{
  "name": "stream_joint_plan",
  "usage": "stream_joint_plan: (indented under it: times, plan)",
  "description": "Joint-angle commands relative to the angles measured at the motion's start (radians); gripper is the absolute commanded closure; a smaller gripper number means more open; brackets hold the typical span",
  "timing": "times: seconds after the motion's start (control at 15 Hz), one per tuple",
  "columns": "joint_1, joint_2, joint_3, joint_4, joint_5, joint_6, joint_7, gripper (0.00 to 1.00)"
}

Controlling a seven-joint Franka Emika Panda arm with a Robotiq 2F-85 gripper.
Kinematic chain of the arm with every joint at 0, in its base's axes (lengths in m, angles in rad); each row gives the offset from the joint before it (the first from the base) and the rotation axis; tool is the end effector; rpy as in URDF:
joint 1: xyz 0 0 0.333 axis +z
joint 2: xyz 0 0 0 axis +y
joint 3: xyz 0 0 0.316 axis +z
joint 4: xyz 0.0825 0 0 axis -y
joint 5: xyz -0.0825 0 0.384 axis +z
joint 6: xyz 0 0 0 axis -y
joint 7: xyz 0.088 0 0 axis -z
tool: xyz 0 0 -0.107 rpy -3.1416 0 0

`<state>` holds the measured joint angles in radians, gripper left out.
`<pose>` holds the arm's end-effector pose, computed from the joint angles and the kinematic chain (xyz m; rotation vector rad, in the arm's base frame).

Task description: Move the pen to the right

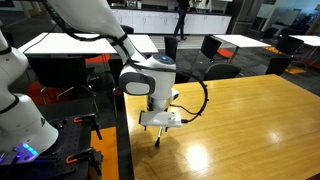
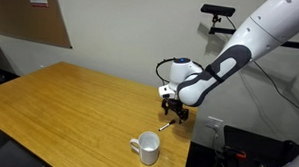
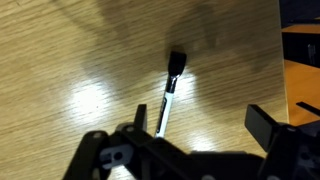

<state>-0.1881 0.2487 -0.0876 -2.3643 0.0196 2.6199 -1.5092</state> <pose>0.4918 -0.1406 0.2231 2.5645 1.7911 -0.0064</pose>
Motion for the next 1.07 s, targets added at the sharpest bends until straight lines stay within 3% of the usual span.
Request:
stream_joint_plan:
  times: [0.0,1.0]
  plan:
    - [-0.039,0.042,0.034,0.043,0.034,-0.021,-0.039,0.00]
    - [-0.077,0.142,0.066,0.099,0.007,0.013,-0.002,0.00]
